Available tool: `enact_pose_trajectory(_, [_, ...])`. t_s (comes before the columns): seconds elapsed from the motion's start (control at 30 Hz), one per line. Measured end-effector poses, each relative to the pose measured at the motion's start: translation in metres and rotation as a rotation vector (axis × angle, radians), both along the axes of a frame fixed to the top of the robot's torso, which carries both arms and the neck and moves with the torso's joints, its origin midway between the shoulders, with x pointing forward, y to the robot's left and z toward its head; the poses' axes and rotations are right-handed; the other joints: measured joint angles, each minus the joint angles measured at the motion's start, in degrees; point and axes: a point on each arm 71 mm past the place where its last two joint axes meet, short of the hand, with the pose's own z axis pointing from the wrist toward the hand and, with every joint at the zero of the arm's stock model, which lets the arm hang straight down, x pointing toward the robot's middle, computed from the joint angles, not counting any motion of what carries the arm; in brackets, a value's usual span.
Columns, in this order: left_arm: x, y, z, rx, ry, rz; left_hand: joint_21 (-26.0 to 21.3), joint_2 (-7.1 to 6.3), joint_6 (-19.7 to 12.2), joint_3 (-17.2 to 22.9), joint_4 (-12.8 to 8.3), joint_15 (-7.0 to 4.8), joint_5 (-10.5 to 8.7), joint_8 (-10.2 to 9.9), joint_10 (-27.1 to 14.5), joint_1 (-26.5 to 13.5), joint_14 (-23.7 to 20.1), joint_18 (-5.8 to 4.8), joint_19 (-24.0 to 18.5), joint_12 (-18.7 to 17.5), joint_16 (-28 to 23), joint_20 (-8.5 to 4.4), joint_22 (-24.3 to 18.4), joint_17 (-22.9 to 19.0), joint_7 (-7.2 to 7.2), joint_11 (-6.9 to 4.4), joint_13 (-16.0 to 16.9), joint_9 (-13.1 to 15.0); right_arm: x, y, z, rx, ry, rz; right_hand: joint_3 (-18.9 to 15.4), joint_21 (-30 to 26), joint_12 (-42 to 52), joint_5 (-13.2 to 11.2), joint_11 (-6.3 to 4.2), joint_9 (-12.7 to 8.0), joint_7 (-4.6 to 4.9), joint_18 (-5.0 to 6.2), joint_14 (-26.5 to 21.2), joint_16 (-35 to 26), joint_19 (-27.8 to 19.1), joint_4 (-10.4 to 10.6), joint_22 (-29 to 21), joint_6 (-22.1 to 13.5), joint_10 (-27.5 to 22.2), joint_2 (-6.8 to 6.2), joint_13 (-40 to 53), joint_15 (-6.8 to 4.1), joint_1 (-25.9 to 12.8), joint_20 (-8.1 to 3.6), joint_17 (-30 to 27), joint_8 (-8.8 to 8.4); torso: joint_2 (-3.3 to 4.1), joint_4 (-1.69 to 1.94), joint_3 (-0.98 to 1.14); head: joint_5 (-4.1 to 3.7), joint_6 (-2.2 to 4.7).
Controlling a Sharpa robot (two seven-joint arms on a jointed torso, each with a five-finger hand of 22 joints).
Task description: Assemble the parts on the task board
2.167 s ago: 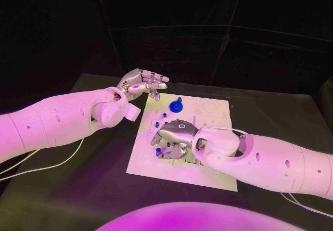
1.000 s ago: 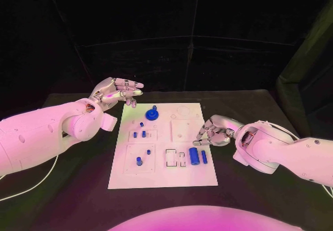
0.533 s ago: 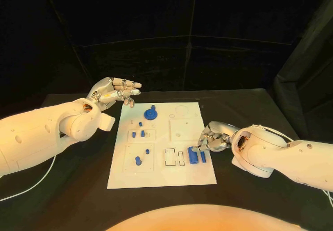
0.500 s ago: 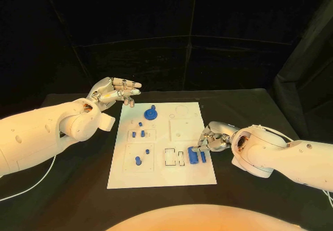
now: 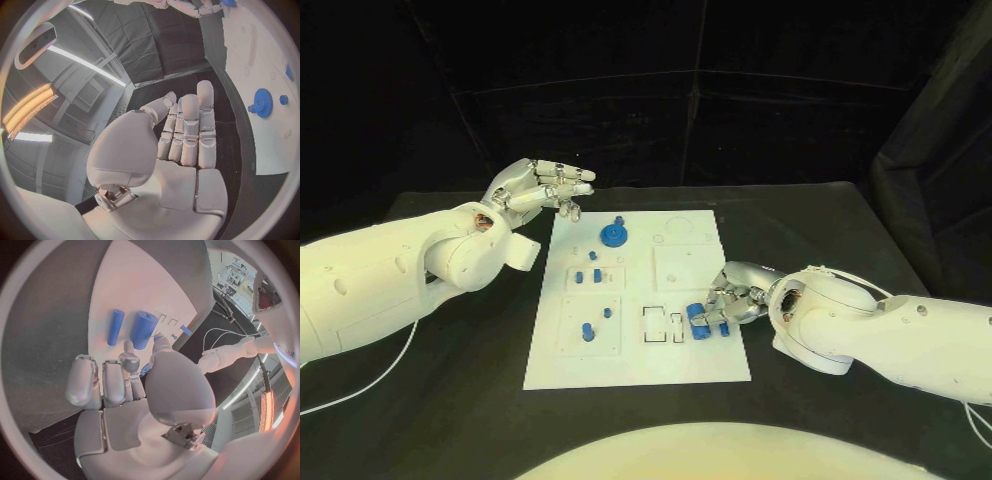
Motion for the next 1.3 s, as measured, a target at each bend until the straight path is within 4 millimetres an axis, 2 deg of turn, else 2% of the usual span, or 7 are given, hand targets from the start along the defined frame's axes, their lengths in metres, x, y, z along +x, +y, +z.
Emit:
enact_pose_trajectory(0.47, [-0.001, 0.001, 0.000, 0.000, 0.001, 0.000, 0.0, 0.00, 0.0, 0.0, 0.0, 0.00, 0.00, 0.0, 0.0, 0.0, 0.0, 0.00, 0.0, 0.1, 0.0, 0.00, -0.1, 0.0, 0.00, 0.00, 0.0, 0.0, 0.002, 0.013, -0.008, -0.034, -0.005, 0.036, -0.2, 0.2, 0.0, -0.2, 0.00, 0.7, -0.19, 0.01, 0.0, 0.0, 0.0, -0.2, 0.3, -0.2, 0.0, -0.04, 0.3, 0.00, 0.0, 0.00, 0.1, 1.56, 0.05, 0.05, 0.01, 0.73, -0.43])
enact_pose_trajectory(0.6, [-0.001, 0.002, 0.000, 0.000, 0.002, 0.000, -0.3, 0.00, 0.0, 0.0, 0.0, 0.00, 0.00, 0.0, 0.0, 0.0, 0.0, 0.00, 0.0, 0.3, 0.0, 0.00, -0.1, -0.1, 0.00, 0.00, 0.0, 0.0, 0.002, 0.016, -0.008, -0.037, -0.014, 0.046, -0.2, 0.2, 0.0, -0.1, 0.00, 0.9, -0.24, 0.01, 0.0, 0.2, 0.0, -0.2, 0.3, -0.6, 0.0, 0.80, 0.6, 0.00, 0.8, 0.00, 0.2, 1.84, 0.05, 0.05, 0.03, 0.69, -0.47])
enact_pose_trajectory(0.9, [-0.001, 0.002, 0.000, 0.000, 0.003, -0.001, -0.3, 0.00, 0.0, 0.0, 0.0, 0.00, 0.00, 0.0, 0.0, 0.0, 0.0, 0.00, 0.0, 0.3, 0.0, 0.00, -0.1, -0.1, 0.00, 0.00, 0.0, 0.0, -0.003, 0.014, -0.008, -0.029, -0.030, 0.035, -0.4, 1.1, 1.0, 5.9, -0.85, 2.0, -0.69, 0.01, 0.1, 0.8, 0.4, -0.7, 1.7, -1.2, 0.8, 2.58, 2.7, -0.13, 2.6, -0.41, 1.2, 4.25, 0.00, -0.09, 0.10, 0.63, -0.47])
enact_pose_trajectory(0.97, [-0.001, 0.002, 0.000, 0.000, 0.004, -0.001, -0.3, 0.00, 0.0, 0.0, 0.0, 0.00, 0.00, 0.0, 0.0, 0.0, 0.0, 0.00, 0.0, 0.3, 0.0, 0.00, -0.1, -0.1, 0.00, 0.00, 0.0, 0.0, -0.005, 0.011, -0.008, -0.023, -0.033, 0.024, -0.4, 1.1, 1.6, 7.9, -0.90, 2.1, -0.73, -0.68, 0.0, 1.3, 0.6, -0.7, 2.2, -1.1, 1.3, 3.04, 3.4, -0.43, 3.0, -0.60, 1.6, 4.60, -0.02, -0.10, 0.09, 0.55, -0.46])
enact_pose_trajectory(1.0, [-0.001, 0.002, 0.000, 0.000, 0.004, -0.001, -0.3, 0.00, 0.0, 0.0, 0.0, 0.00, 0.00, 0.0, 0.0, 0.0, 0.0, 0.00, 0.0, 0.3, 0.0, 0.00, -0.1, -0.1, 0.00, 0.00, 0.0, 0.0, -0.006, 0.009, -0.008, -0.016, -0.035, 0.014, -0.5, 1.5, 1.8, 9.6, -1.38, 2.8, -0.72, -0.92, 0.0, 1.3, 1.0, -0.9, 2.5, -1.1, 2.0, 3.29, 3.9, -0.42, 3.3, -0.63, 1.8, 5.22, -0.02, -0.10, 0.09, 0.49, -0.45])
enact_pose_trajectory(1.1, [-0.001, 0.002, 0.000, 0.000, 0.004, -0.002, -0.3, 0.00, 0.0, 0.0, 0.0, 0.00, 0.00, 0.0, 0.0, 0.0, 0.0, 0.00, 0.0, 0.3, 0.0, 0.00, -0.1, -0.1, 0.00, 0.00, 0.0, 0.0, -0.008, 0.005, -0.006, 0.014, -0.044, -0.011, -0.5, 1.8, 2.5, 12.3, -1.25, 2.9, -0.95, -0.91, 0.1, 2.0, 1.1, -0.9, 3.2, -0.9, 2.3, 3.36, 5.0, -0.53, 3.4, -0.72, 2.6, 5.55, -0.04, -0.09, 0.07, 0.39, -0.38])
enact_pose_trajectory(1.3, [-0.001, 0.002, 0.000, 0.000, 0.004, -0.002, -0.3, 0.00, 0.0, 0.0, 0.0, 0.00, 0.00, 0.0, 0.0, 0.0, 0.0, 0.00, 0.0, 0.3, 0.0, 0.00, -0.1, -0.1, 0.00, 0.00, 0.0, 0.0, -0.012, 0.007, 0.001, 0.106, -0.057, -0.047, -0.8, 2.0, 2.6, 14.6, -1.32, 3.6, -1.13, -0.91, 0.2, 2.0, 1.3, -0.7, 3.5, -0.7, 2.6, 3.51, 5.6, -0.62, 3.5, -0.92, 2.9, 5.92, -0.02, 0.02, 0.05, 0.45, -0.34])
